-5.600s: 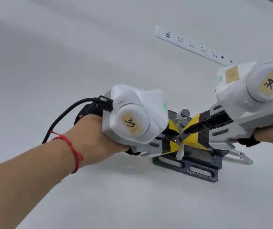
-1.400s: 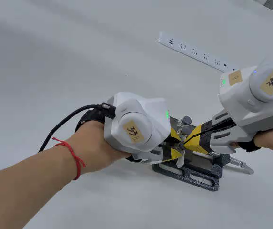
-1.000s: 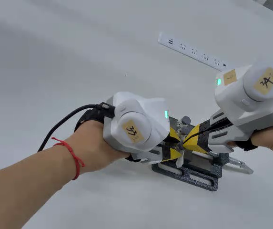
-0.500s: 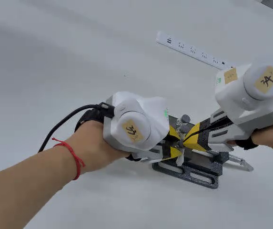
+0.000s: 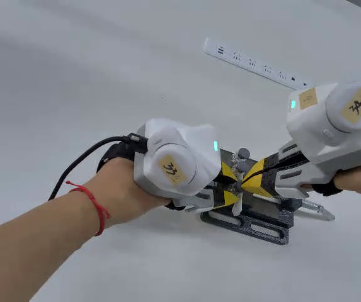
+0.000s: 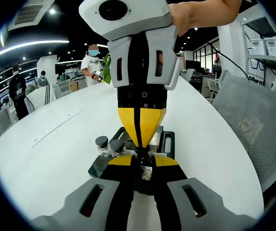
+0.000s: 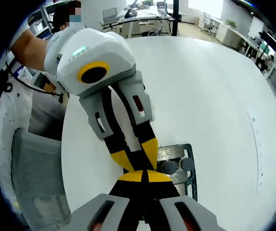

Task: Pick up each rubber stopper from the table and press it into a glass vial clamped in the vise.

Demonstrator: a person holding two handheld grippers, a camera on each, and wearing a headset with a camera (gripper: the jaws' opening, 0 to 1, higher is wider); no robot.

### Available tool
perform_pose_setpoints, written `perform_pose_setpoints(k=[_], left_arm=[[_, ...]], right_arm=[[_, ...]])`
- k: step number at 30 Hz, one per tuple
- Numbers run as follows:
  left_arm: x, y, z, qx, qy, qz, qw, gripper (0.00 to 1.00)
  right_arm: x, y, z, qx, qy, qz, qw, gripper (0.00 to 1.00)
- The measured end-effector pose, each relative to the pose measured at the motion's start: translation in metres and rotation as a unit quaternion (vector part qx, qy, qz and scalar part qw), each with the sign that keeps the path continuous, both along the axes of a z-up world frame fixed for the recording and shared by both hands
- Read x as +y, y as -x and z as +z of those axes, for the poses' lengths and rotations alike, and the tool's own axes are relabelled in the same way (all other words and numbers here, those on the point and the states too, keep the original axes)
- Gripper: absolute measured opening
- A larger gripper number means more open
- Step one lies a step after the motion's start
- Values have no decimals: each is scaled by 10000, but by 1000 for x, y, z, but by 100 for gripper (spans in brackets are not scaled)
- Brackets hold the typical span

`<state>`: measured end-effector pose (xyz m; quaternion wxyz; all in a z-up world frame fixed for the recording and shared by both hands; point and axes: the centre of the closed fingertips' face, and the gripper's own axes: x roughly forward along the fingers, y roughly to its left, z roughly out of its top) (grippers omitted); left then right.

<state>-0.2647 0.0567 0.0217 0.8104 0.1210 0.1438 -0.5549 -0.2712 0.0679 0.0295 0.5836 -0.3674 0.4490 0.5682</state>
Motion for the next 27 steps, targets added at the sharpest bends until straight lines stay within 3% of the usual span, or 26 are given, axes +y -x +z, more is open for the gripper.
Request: perform_pose_setpoints(k=[17,27], left_arm=[[2,0,2,-22,-28,6,10000,13],[9,4,11,-32,-19,78,10000,15]], right_arm=[[0,-1,2,-18,-148,-133,9998,0],[-10,-3,14,-102,-452,-558,9974,2]])
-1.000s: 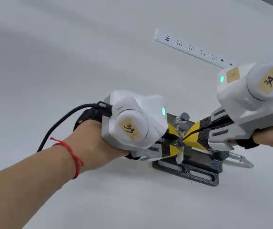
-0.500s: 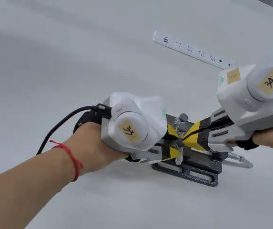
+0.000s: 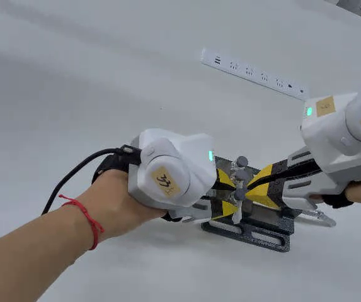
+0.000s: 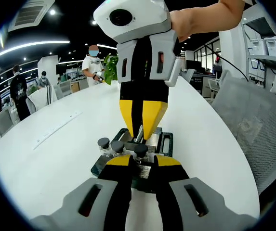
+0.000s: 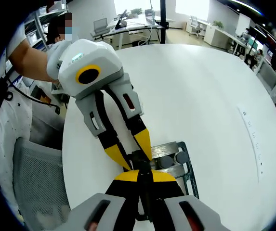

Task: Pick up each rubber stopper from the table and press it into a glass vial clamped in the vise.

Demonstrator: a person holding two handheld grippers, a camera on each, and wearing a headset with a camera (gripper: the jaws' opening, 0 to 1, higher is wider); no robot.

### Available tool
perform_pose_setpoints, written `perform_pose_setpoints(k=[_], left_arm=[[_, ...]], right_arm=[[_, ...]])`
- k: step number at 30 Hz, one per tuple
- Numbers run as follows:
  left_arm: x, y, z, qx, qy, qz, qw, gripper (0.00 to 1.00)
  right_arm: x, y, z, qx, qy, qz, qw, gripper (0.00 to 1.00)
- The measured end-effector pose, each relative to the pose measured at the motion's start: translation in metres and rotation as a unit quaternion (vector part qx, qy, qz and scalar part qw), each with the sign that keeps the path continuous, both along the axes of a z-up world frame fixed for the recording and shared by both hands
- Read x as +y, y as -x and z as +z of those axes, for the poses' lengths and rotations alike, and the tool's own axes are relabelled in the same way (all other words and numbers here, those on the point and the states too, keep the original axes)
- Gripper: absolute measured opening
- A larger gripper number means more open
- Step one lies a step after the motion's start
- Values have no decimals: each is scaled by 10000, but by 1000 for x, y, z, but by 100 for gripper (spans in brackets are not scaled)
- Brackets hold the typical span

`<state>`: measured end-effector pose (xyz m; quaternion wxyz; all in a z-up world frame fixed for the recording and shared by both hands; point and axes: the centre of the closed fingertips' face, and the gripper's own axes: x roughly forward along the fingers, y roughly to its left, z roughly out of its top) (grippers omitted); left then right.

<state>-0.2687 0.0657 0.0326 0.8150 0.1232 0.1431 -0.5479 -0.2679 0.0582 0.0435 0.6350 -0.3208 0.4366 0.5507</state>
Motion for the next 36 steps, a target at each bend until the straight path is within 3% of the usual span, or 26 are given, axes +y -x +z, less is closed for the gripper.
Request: perform_pose_setpoints(k=[11,17,32,36], left_arm=[[23,5,8,86,27,316,9995,22],[32,14,14,112,-30,385,9992,30],[43,32,27,103,-93,462,9988,63],[46,38,30,90,-135,471,9988,68]], right_arm=[[-22,-1,6,-82,-398,-582,9975,13],[-34,2,8,-136,-636,-850,9943,20],[-65,16,9,-289,-1123,-1210,9859,42],[-76,20,9,-373,-1343,-1350,9810,48]])
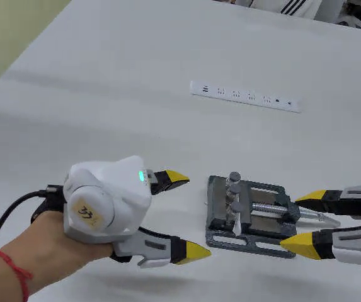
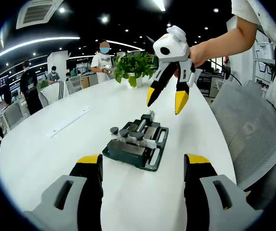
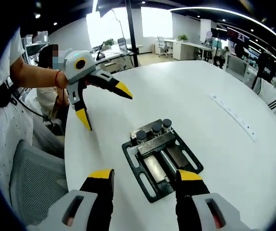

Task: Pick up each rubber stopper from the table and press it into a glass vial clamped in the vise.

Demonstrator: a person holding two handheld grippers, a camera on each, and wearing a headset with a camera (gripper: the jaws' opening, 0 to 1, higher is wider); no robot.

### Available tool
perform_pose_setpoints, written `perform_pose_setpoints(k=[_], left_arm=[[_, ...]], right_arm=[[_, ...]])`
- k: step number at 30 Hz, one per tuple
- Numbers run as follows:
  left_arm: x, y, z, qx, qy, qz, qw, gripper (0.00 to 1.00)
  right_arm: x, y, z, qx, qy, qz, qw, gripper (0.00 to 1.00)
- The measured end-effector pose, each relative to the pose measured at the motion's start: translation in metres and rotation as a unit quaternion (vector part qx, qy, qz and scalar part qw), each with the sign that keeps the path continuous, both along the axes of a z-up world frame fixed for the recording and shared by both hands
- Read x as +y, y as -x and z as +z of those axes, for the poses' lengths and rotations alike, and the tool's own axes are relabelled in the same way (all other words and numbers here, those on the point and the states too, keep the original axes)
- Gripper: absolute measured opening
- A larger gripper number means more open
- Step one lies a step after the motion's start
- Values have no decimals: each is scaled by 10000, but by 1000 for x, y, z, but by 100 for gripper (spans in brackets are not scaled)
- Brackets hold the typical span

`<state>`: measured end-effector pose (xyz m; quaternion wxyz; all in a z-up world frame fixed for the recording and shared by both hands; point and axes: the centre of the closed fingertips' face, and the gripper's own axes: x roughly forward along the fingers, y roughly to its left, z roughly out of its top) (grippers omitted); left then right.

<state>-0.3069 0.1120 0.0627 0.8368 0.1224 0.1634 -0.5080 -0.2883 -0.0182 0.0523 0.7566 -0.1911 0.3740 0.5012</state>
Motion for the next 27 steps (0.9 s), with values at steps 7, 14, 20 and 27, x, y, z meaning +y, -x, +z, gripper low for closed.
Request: perform_pose_setpoints(k=[7,14,20,27], left_arm=[[4,7,3,42,-46,69,10000,80],[7,14,3,107,-70,118,9998,87],[6,22,2,130,-73,123,9998,92],[6,29,0,178,-45,211,9996,99]], right_arm=[[-21,7,-2,-149,-319,-321,9989,63],[-37,17,-6,-309,-596,-473,9966,77],[-48,21,-8,-398,-810,-588,9942,86],[-52,25,-18,-504,-984,-572,9922,98]])
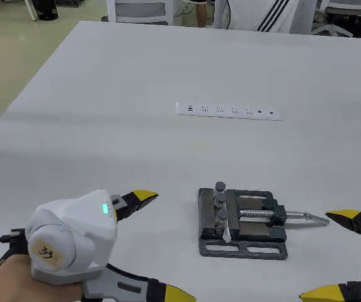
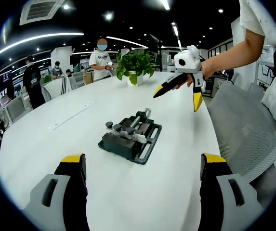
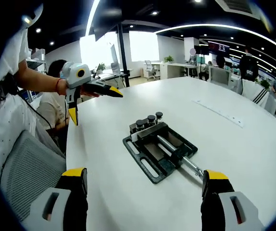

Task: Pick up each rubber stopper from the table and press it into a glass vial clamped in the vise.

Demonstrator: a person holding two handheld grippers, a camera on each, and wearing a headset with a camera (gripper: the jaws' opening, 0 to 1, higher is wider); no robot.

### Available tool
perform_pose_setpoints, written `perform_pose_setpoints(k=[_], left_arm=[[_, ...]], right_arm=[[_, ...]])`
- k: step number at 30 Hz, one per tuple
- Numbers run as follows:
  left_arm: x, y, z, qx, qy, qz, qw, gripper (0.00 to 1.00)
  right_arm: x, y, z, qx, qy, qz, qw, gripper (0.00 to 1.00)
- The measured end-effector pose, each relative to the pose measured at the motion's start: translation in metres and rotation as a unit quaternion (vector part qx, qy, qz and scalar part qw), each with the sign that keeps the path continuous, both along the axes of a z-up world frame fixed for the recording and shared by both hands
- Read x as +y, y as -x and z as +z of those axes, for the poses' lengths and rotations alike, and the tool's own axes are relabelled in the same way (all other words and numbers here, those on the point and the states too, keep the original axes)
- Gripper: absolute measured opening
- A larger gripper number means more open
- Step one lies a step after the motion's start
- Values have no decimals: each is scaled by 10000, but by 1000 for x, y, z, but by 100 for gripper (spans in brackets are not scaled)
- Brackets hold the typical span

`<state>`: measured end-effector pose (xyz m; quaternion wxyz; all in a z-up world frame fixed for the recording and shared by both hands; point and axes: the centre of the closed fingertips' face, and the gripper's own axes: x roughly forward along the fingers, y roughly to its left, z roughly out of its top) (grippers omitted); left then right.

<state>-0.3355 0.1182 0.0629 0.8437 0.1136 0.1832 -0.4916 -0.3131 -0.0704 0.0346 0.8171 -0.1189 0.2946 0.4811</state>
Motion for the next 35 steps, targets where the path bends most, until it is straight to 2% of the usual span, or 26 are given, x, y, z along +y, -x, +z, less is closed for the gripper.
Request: perform_pose_setpoints(k=[7,13,21,27,35], left_arm=[[5,4,-8,67,-15,66,10000,99],[6,6,-4,48,17,135,9999,99],[6,9,-1,28,27,130,9999,99],[4,11,4,-38,51,117,9999,99],[7,11,3,-71,60,117,9999,99]], right_arm=[[-6,4,-1,-39,-14,-51,10000,99],[0,6,3,-90,-31,-27,10000,99],[13,17,17,-168,-58,-60,9998,99],[11,17,21,-195,-80,-74,9998,99],[7,17,22,-207,-64,-31,9998,98]])
